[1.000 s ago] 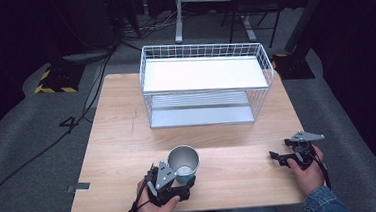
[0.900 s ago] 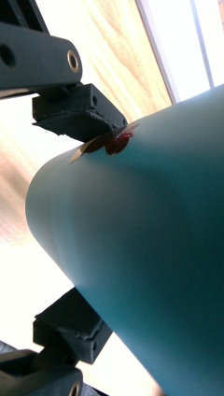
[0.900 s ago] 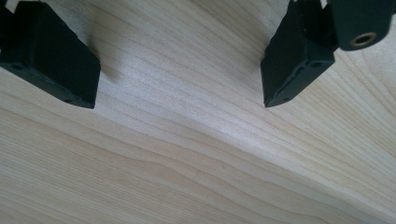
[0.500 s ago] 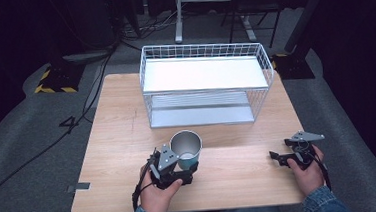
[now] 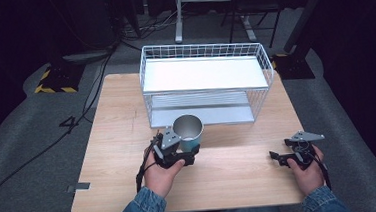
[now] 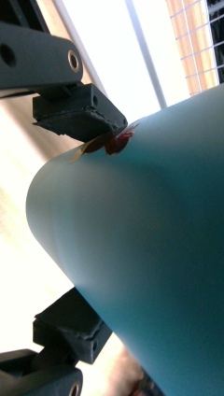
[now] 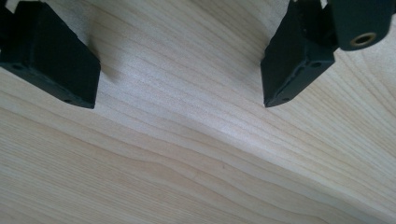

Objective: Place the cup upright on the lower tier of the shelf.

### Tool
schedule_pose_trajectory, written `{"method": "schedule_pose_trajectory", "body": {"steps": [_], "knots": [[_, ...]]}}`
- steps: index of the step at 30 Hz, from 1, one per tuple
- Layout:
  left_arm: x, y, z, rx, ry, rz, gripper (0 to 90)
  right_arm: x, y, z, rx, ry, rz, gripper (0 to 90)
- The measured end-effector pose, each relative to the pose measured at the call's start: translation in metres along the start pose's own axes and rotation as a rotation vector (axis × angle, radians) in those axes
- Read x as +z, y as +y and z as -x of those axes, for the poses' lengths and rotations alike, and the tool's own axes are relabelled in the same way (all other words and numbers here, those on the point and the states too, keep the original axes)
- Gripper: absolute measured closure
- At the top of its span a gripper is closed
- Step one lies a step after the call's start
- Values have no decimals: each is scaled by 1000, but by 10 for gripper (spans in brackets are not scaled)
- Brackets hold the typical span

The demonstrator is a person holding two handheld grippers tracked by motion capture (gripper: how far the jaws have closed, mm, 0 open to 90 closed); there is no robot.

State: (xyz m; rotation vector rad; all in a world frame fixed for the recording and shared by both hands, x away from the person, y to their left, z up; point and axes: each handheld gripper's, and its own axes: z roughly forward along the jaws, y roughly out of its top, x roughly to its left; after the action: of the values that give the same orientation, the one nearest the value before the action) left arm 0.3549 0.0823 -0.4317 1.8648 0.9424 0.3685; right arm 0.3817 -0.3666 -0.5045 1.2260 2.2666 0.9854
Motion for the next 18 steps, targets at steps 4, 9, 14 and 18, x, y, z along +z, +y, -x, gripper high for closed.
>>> {"method": "schedule_pose_trajectory", "body": {"steps": [4, 9, 14, 18], "knots": [[11, 6, -8, 0, 21, 18, 242, 0, 0, 0, 0, 0, 0, 123], [24, 10, -15, 2, 31, 25, 242, 0, 0, 0, 0, 1, 0, 122], [39, 9, -22, -8, 45, 17, 242, 0, 0, 0, 0, 1, 0, 122], [51, 13, -27, 5, 65, 13, 242, 0, 0, 0, 0, 0, 1, 123]]}}
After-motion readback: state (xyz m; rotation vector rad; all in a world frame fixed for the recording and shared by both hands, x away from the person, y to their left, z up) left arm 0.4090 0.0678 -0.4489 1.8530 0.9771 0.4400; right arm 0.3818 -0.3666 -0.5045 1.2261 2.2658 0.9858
